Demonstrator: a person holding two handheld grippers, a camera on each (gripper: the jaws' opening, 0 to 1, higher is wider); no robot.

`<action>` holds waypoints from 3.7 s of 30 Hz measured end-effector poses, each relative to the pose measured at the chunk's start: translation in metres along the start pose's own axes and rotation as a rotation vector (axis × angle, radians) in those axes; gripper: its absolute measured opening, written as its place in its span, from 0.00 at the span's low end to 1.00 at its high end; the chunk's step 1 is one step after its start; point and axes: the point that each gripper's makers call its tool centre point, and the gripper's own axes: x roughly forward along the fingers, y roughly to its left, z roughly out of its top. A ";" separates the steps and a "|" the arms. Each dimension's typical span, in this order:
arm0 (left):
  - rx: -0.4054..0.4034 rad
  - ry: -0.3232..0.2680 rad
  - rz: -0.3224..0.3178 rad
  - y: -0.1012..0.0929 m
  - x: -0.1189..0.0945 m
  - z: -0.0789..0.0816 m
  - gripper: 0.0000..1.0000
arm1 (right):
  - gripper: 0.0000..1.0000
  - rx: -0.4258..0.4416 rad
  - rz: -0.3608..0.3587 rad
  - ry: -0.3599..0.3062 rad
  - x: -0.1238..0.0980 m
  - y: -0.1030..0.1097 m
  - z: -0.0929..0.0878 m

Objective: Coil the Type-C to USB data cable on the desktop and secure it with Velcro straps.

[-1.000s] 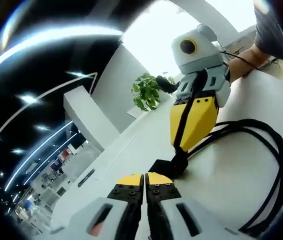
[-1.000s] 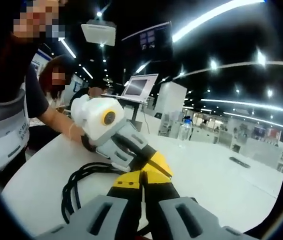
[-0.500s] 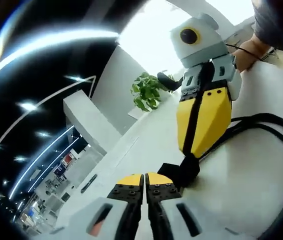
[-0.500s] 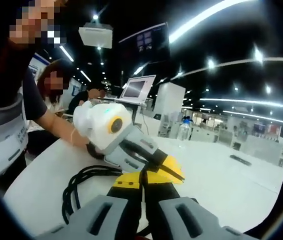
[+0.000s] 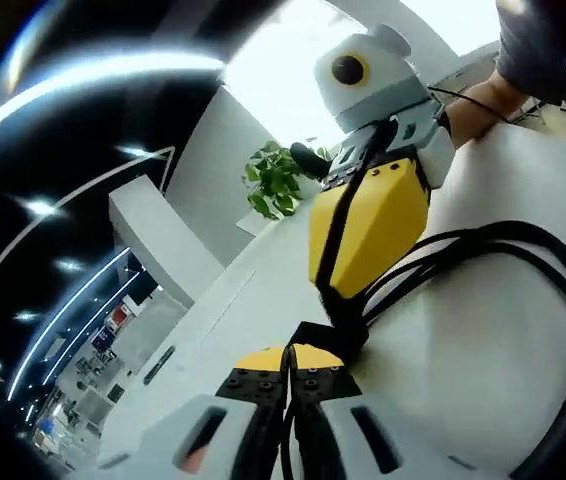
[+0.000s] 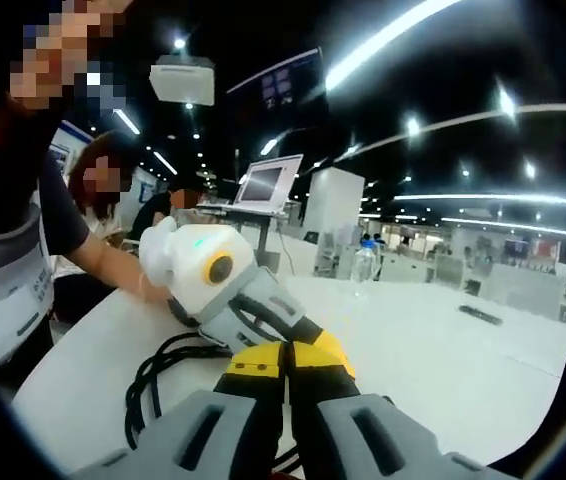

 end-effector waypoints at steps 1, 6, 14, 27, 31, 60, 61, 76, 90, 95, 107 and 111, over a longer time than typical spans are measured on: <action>0.002 0.001 0.002 0.000 0.000 0.000 0.02 | 0.01 0.004 -0.005 -0.004 0.000 -0.001 0.001; -0.051 -0.007 -0.002 0.001 -0.001 -0.001 0.02 | 0.01 -0.003 -0.024 -0.004 0.000 -0.007 0.000; -0.040 -0.003 0.009 0.001 -0.003 -0.001 0.02 | 0.01 -0.009 -0.090 -0.013 -0.001 -0.023 0.000; -0.001 0.046 0.037 0.007 -0.005 -0.010 0.02 | 0.01 -0.070 -0.210 0.047 0.007 -0.059 -0.029; -0.027 0.041 0.026 0.006 -0.005 -0.010 0.02 | 0.01 -0.096 -0.247 0.078 0.007 -0.068 -0.036; -0.030 0.046 0.001 0.003 -0.007 -0.010 0.02 | 0.01 -0.020 -0.156 0.328 0.020 -0.073 -0.069; -0.030 0.047 0.000 0.003 -0.007 -0.009 0.02 | 0.01 -0.021 -0.155 0.331 0.020 -0.073 -0.069; -0.042 0.045 0.005 0.003 -0.007 -0.009 0.02 | 0.00 0.023 -0.145 0.375 0.019 -0.074 -0.077; -0.092 0.009 -0.001 0.003 -0.007 -0.009 0.02 | 0.15 0.124 -0.178 0.226 0.015 -0.091 -0.079; -0.141 -0.006 0.000 0.004 -0.008 -0.010 0.02 | 0.14 0.138 -0.200 0.223 0.014 -0.094 -0.080; -0.118 -0.004 0.006 0.002 -0.008 -0.009 0.02 | 0.14 -0.023 -0.071 0.161 0.015 -0.068 -0.054; -0.112 -0.003 0.007 0.002 -0.008 -0.009 0.02 | 0.08 -0.029 -0.013 0.163 0.018 -0.055 -0.055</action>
